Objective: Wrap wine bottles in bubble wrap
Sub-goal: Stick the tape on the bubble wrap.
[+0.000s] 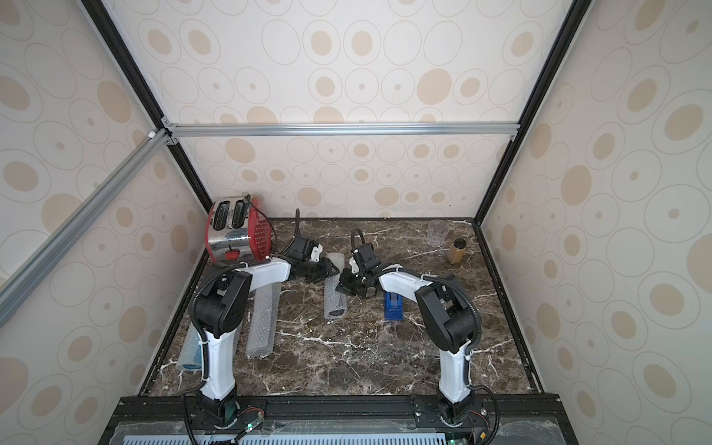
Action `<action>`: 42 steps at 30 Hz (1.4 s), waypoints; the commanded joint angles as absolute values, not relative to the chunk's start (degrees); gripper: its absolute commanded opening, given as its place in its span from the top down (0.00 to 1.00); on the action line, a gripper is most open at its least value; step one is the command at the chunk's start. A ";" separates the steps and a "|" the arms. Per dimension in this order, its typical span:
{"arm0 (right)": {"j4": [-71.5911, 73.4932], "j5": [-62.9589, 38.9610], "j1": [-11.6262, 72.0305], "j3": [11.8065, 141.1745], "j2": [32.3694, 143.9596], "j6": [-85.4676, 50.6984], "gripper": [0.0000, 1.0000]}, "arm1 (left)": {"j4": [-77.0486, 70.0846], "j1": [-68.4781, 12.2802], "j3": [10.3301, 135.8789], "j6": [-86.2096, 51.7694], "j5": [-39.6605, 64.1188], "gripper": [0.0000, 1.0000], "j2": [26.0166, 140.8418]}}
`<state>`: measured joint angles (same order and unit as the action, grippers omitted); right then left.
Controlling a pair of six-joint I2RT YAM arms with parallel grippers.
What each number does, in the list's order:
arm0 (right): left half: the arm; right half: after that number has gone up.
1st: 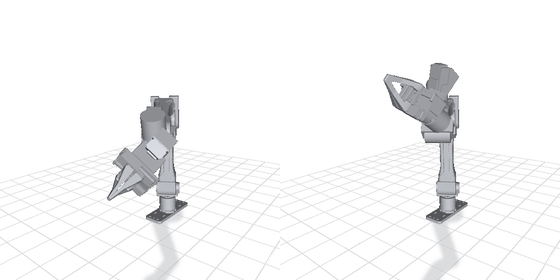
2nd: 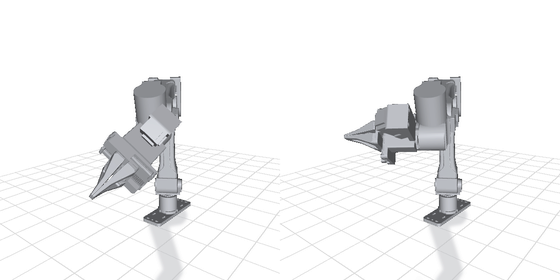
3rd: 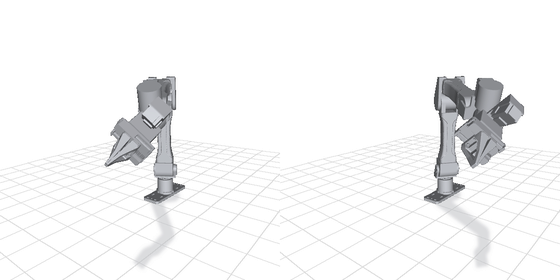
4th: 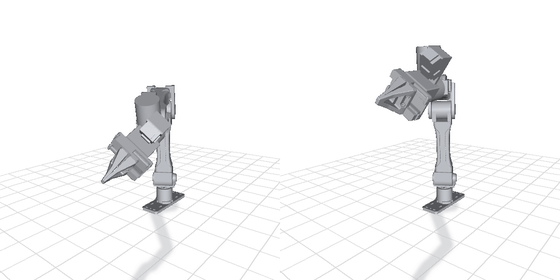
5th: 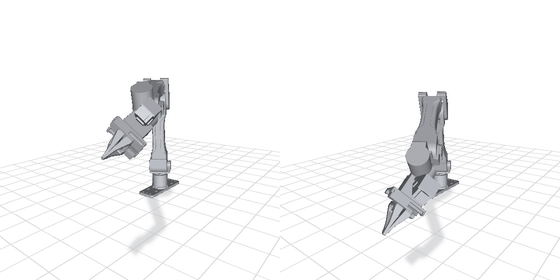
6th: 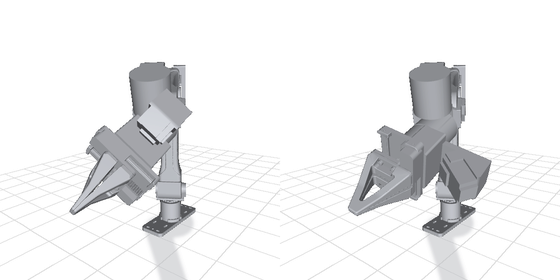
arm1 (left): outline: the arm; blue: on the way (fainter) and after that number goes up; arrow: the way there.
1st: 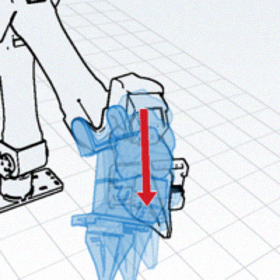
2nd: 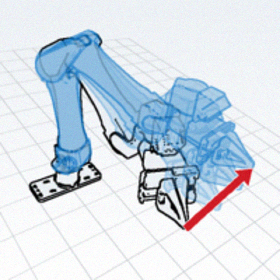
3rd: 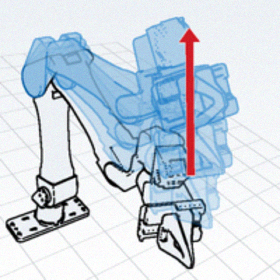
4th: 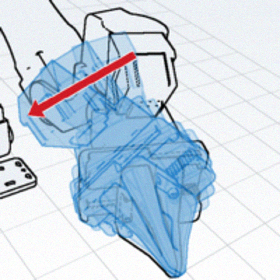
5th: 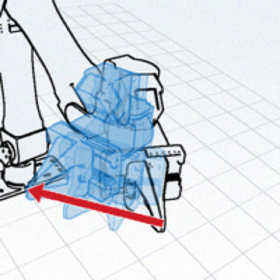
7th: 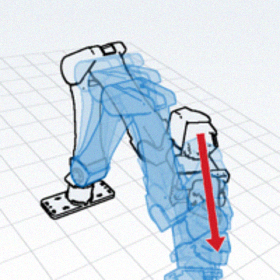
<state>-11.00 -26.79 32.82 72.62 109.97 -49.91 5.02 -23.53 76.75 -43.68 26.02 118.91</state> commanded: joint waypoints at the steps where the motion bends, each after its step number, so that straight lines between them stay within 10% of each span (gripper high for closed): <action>1: -17.75 -24.58 31.66 74.15 107.26 -46.70 0.85 | 12.49 -23.62 75.48 -41.88 23.13 0.52 120.58; 30: -3.85 -38.67 29.81 72.47 119.94 -47.75 0.69 | 12.98 -23.80 75.42 -41.07 22.70 0.51 120.60; 42: 4.48 -41.80 26.86 65.07 111.84 -52.05 0.48 | 17.69 -23.67 72.79 -34.24 18.25 0.52 116.10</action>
<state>7.66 -41.91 26.96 66.04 115.92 -52.58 7.29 -23.55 76.03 -39.59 23.62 117.51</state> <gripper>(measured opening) 0.510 0.485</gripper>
